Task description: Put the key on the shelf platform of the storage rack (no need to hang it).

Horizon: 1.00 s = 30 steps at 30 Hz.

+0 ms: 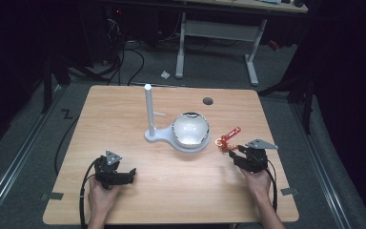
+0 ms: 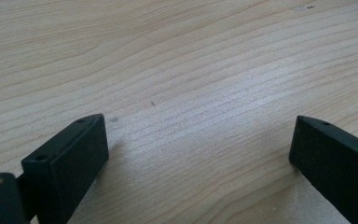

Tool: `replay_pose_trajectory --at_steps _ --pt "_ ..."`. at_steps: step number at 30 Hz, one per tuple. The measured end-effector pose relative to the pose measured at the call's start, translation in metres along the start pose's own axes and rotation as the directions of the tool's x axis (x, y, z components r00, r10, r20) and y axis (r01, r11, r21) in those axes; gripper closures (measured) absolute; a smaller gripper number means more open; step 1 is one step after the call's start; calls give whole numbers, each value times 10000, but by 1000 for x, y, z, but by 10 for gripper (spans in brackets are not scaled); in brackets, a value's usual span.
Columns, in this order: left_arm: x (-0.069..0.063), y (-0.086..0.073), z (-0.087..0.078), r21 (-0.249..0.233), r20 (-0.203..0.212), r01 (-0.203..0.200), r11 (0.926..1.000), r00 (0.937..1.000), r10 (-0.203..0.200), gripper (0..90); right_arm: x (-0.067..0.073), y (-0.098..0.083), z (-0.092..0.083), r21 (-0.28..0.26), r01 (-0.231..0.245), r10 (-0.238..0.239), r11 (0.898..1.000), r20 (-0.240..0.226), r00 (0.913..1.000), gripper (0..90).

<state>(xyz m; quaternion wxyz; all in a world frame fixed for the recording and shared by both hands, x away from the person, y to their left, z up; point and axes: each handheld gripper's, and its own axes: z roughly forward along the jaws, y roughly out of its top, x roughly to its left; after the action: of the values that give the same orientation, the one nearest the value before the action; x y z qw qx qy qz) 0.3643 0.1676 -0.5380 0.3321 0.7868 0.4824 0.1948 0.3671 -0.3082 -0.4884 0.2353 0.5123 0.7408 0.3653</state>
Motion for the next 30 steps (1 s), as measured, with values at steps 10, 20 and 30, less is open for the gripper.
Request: replay_pose_trajectory --at_steps 10,20,30 --pt "0 0 0 2 -10 -3 10000 10000 3 48 -7 6 19 287 -209 209 9994 3 9998 440" --pt "0 0 0 -8 -34 14 10000 10000 -14 50 -10 16 24 411 -35 34 9991 19 10000 412" --pt "0 0 0 -11 -22 20 10000 10000 -20 51 -7 28 47 1010 355 -356 9943 -10 9994 395"
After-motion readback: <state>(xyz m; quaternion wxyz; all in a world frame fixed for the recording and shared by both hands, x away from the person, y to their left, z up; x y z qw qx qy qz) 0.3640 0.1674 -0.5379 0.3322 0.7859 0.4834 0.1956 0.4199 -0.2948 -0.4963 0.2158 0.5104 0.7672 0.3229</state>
